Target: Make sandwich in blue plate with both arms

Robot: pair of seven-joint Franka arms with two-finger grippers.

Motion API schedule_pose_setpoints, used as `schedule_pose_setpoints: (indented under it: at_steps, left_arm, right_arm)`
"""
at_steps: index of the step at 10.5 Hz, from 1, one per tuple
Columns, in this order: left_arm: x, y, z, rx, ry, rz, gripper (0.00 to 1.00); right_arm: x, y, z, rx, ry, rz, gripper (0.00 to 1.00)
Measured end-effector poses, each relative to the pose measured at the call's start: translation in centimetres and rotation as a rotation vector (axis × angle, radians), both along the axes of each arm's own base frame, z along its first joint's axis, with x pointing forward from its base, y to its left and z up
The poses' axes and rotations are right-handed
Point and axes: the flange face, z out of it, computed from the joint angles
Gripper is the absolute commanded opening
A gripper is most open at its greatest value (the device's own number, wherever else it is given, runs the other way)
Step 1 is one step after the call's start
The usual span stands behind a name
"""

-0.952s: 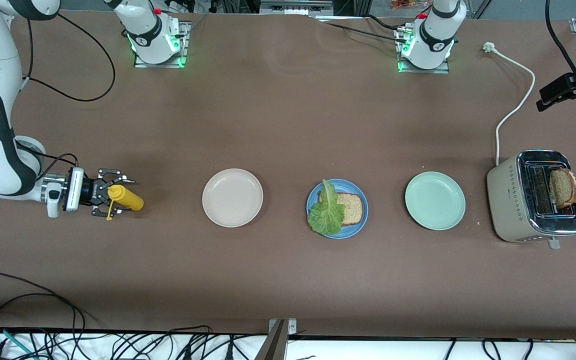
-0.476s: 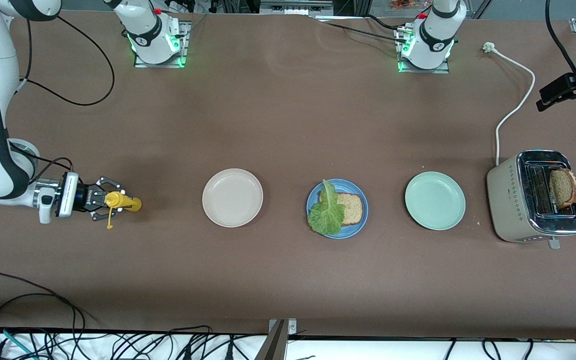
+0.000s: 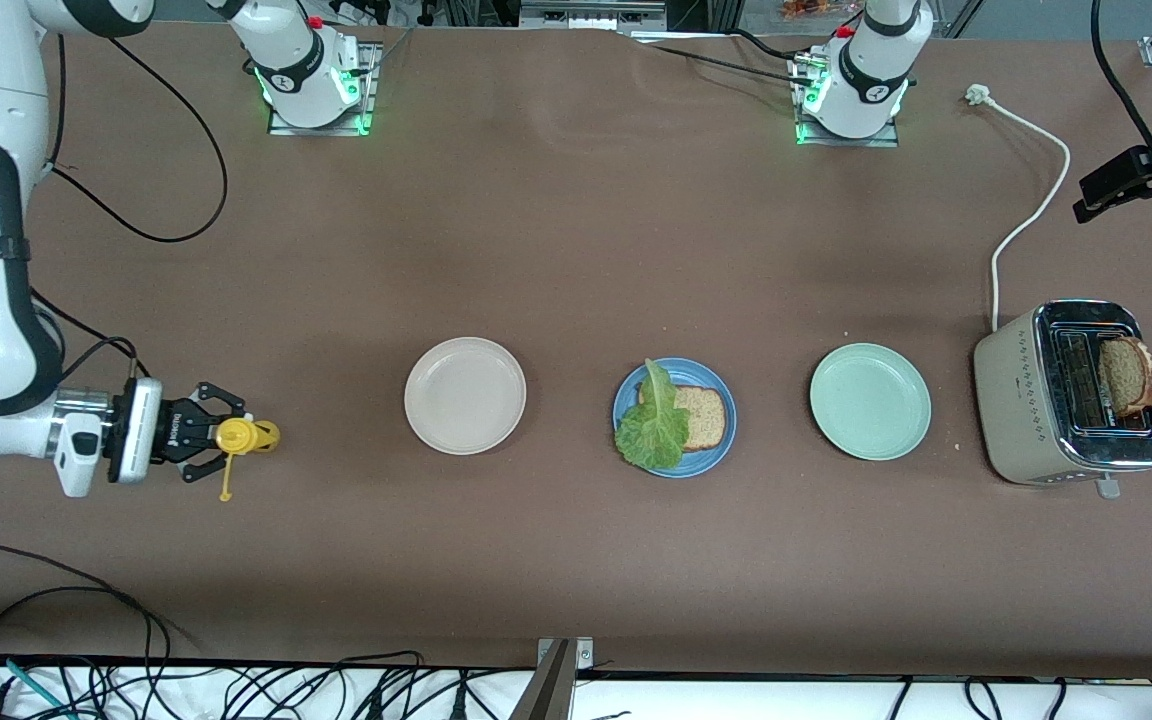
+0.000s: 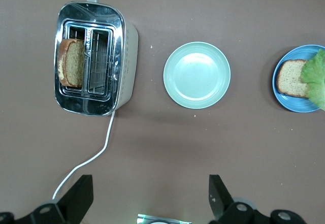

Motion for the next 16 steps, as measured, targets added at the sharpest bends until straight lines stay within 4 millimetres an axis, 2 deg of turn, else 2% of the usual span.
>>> schedule_pose_setpoints:
  at_steps: [3,7,10,12,14,16]
  left_arm:
    - [0.0,0.0,0.0,0.0,0.0,0.001,1.0]
    - [0.0,0.1,0.0,0.0,0.0,0.002,1.0]
    - [0.0,0.1,0.0,0.0,0.0,0.002,1.0]
    - [0.0,0.1,0.0,0.0,0.0,0.002,1.0]
    - [0.0,0.1,0.0,0.0,0.0,0.002,1.0]
    - [0.0,0.1,0.0,0.0,0.001,0.002,1.0]
  right_arm:
    - [1.3,8.5,3.6,-0.097,0.041,-0.02,0.2]
    - [1.4,19.7,5.2,-0.188,0.013,-0.107,0.2]
    - [-0.2,29.7,6.2,-0.319,-0.069,-0.16,0.2]
    - [-2.5,36.4,6.9,-0.399,-0.134,-0.179,0.2]
    - [-4.9,42.0,6.1,-0.49,-0.214,-0.21,0.2]
    - [-7.0,45.9,2.6,-0.576,-0.258,-0.239,0.2]
